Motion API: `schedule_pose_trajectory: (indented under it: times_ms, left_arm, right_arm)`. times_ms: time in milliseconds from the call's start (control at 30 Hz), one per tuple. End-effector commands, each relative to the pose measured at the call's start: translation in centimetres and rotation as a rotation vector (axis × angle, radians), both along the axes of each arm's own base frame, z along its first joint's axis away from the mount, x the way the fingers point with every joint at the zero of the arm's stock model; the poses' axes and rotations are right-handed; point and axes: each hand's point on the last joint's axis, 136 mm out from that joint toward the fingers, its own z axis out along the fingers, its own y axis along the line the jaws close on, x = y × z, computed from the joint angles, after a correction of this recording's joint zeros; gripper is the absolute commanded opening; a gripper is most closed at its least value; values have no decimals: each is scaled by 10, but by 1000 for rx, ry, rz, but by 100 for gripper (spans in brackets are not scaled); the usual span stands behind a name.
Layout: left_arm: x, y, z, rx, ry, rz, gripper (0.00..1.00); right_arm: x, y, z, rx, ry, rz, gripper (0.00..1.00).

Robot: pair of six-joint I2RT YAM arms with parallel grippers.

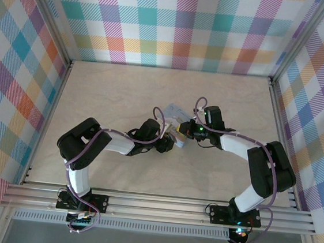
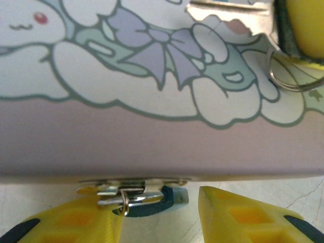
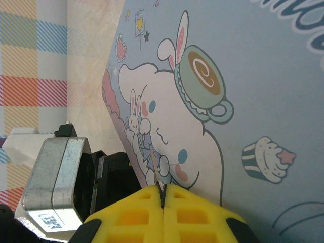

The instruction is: Unlock the padlock with the key

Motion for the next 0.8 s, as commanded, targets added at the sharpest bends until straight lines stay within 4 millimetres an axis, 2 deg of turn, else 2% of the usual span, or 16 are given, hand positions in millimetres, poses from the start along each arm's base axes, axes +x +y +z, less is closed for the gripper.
schedule_pose_trajectory:
  times_ms: [0, 333, 633, 767]
  left_arm:
    - [1, -3, 2, -36, -10, 26, 44]
    - [10, 2, 3, -77, -11, 95, 44]
    - [10, 3, 2, -78, -9, 96, 33]
    - [10, 2, 6, -91, -2, 98, 31]
  right_arm:
    - [-21, -17, -47, -107, 153, -19, 0]
    - [-22, -17, -47, -106, 153, -17, 0]
    - [-22, -16, -46, -95, 148, -12, 0]
    - [-18, -13, -32, -57, 95, -17, 0]
